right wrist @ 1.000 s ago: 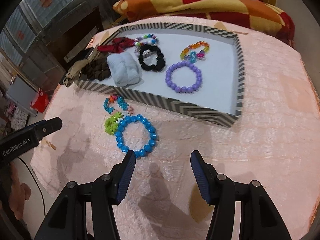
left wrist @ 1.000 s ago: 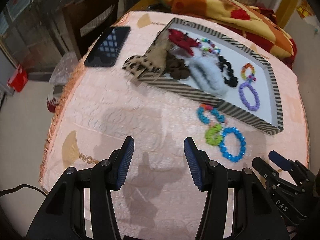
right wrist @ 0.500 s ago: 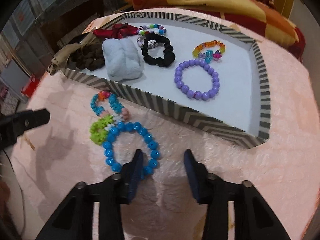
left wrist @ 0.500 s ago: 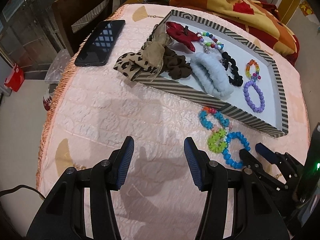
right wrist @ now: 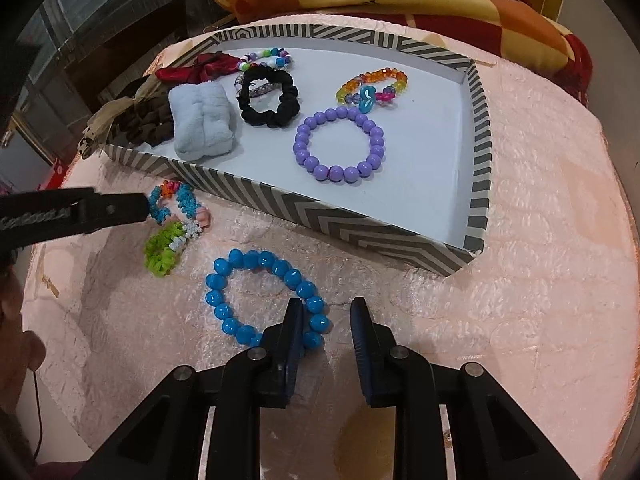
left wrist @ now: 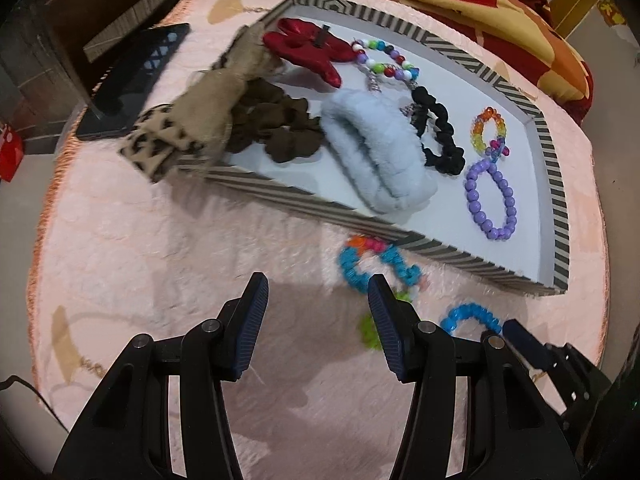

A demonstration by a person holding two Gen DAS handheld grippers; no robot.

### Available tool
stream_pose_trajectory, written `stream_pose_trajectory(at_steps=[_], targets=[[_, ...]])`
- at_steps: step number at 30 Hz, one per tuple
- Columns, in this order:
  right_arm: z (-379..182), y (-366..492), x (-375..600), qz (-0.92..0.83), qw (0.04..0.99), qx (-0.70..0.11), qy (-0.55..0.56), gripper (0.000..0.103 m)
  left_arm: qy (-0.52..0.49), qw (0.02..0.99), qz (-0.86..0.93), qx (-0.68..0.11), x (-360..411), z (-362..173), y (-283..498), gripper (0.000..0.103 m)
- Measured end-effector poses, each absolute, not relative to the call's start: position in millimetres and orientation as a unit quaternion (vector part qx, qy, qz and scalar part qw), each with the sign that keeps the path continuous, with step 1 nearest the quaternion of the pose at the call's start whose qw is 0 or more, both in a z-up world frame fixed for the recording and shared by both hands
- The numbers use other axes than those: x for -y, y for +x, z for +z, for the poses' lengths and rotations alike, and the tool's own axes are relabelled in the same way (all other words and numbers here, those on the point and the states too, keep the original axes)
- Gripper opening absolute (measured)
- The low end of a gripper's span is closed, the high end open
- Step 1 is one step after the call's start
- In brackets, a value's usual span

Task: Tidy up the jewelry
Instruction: 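Grasp the teal-green bracelet with the left tool while the right tool grasps the blue bead bracelet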

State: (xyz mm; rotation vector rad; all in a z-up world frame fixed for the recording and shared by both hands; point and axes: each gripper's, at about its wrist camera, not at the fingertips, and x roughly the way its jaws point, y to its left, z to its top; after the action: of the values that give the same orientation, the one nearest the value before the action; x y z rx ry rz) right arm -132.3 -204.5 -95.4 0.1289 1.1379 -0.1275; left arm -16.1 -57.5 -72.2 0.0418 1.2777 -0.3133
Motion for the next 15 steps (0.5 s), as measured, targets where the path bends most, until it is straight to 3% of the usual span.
stream_pose_trajectory(at_steps=[6, 8, 9, 10, 12, 15], targets=[[-95.1, -129.9, 204.5, -0.054, 0.839, -0.538, 0.059, 0.031, 0.026, 0.787, -0.151, -0.598, 67.2, -83.1, -6.6, 0.051], [-95.3, -130.4, 203.5, -0.052, 0.842, -0.535, 0.051, 0.029, 0.028, 0.793, -0.15, -0.59, 67.7, -83.9, -5.9, 0.04], [-95.3, -130.7, 203.6, -0.053, 0.843, -0.532, 0.049, 0.023, 0.035, 0.794, -0.149, -0.588, 67.9, -84.2, -5.4, 0.024], [-95.3, -130.8, 203.7, -0.055, 0.845, -0.53, 0.047, 0.018, 0.04, 0.794, -0.15, -0.587, 67.4, -84.4, -5.0, 0.016], [-94.9, -130.9, 205.5, -0.053, 0.846, -0.528, 0.049, 0.008, 0.037, 0.79, -0.159, -0.591, 64.7, -84.5, -3.1, 0.01], [-91.0, -132.3, 207.0, -0.044, 0.846, -0.529, 0.052, 0.008, 0.033, 0.785, -0.165, -0.597, 59.2, -81.4, -4.3, 0.007]])
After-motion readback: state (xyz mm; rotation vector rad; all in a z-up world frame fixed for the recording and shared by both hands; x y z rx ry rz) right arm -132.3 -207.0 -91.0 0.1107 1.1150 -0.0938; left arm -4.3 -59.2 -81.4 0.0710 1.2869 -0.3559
